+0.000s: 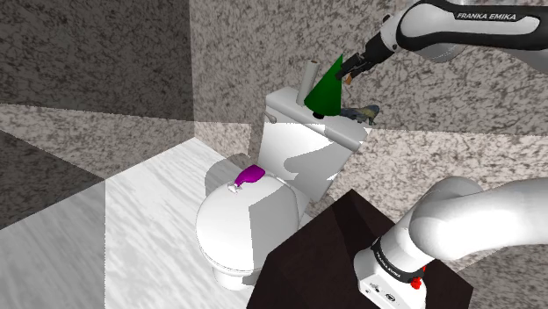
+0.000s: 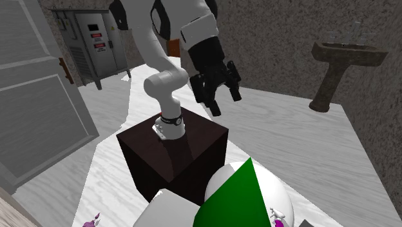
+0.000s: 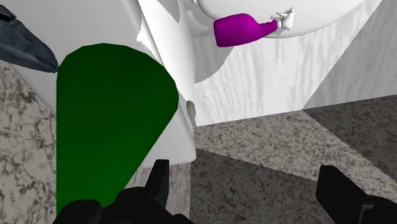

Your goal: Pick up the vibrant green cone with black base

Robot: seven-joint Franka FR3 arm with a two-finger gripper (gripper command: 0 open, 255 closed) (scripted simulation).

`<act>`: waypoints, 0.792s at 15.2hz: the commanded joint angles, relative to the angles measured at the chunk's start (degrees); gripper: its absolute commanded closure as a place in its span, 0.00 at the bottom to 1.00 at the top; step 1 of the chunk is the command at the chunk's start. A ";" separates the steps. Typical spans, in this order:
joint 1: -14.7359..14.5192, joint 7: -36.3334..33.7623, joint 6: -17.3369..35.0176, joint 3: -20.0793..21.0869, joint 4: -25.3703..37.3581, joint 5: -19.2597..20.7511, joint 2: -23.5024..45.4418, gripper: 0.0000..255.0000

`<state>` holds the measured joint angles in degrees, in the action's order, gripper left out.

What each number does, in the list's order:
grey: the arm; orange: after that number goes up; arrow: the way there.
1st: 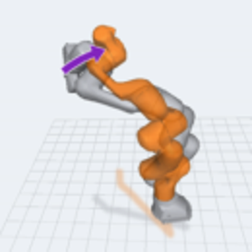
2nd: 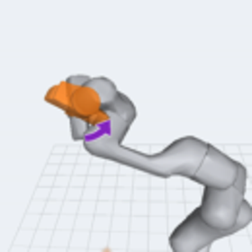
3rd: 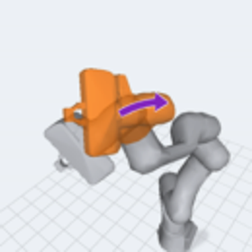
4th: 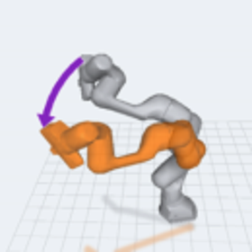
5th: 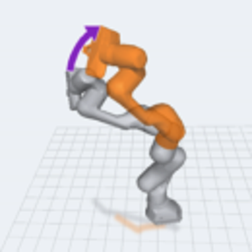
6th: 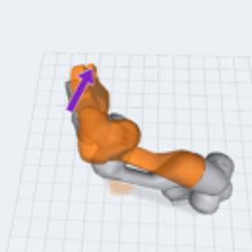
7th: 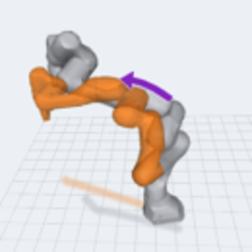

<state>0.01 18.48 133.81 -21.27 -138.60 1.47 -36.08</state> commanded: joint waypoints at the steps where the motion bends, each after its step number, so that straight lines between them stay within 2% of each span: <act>1: -1.81 4.22 4.38 -3.46 1.35 -1.28 3.21 0.00; 4: -5.70 11.12 9.71 -9.38 3.91 -4.56 7.66 0.00; 7: -11.25 19.32 14.00 -16.42 7.49 -9.95 12.31 0.00; 10: -18.88 29.13 16.83 -25.17 12.19 -17.92 17.16 0.00; 12: -25.28 36.84 17.56 -32.34 16.04 -25.16 20.78 0.00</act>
<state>-22.13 50.87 151.15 -49.87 -124.68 -19.78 -17.02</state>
